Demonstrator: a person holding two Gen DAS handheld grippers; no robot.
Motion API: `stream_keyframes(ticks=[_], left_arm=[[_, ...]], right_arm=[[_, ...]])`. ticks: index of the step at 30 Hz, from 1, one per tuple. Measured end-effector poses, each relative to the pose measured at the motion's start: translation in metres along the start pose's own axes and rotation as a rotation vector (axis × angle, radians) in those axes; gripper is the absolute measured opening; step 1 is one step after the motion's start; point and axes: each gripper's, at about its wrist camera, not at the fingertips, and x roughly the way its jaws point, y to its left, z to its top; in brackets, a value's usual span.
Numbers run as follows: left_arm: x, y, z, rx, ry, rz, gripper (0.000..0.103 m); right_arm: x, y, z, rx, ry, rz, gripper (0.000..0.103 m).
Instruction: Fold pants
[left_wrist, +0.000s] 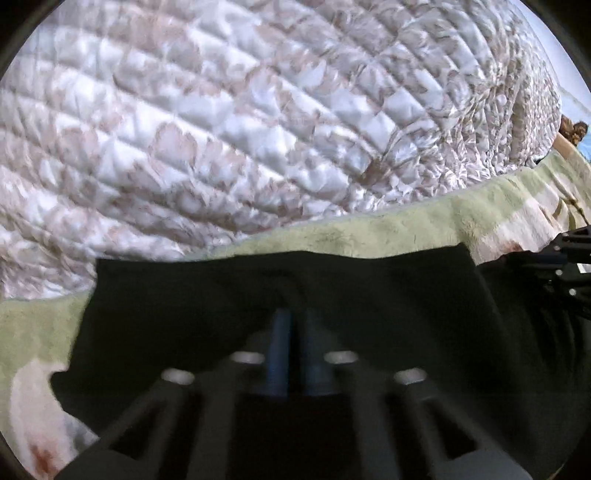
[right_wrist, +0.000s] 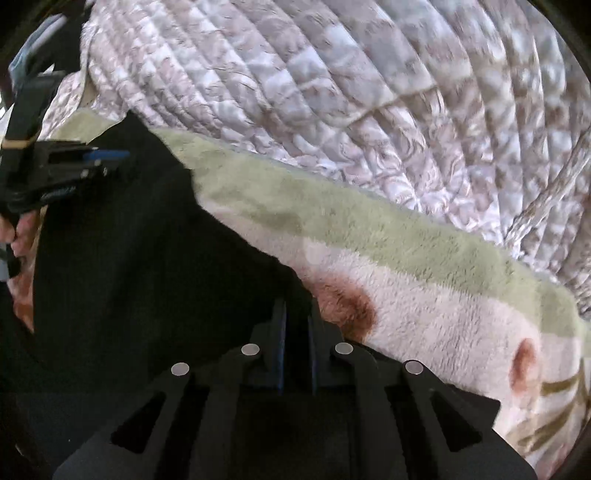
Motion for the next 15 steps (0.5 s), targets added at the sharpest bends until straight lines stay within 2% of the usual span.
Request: stream_keyframes(ticks=[4, 9, 13, 15], left_arm=[[-0.03, 0.005, -0.003, -0.027, -0.047, 0.021, 0.004], [-0.1, 0.02, -0.026, -0.097, -0.147, 0.003, 0.004], [-0.163, 0.021, -0.065, -0.143, -0.216, -0.039, 0.004], [-0.19, 0.019, -0.091, -0.162, -0.233, -0.061, 0.004]], right_arm=[[-0.035, 0.006, -0.003, 0.022, -0.079, -0.014, 0.008], [-0.103, 0.023, -0.023, 0.045, -0.188, -0.009, 0.008], [-0.159, 0.048, -0.063, 0.095, -0.255, 0.014, 0.008], [-0.181, 0.061, -0.095, 0.14, -0.264, 0.027, 0.008]])
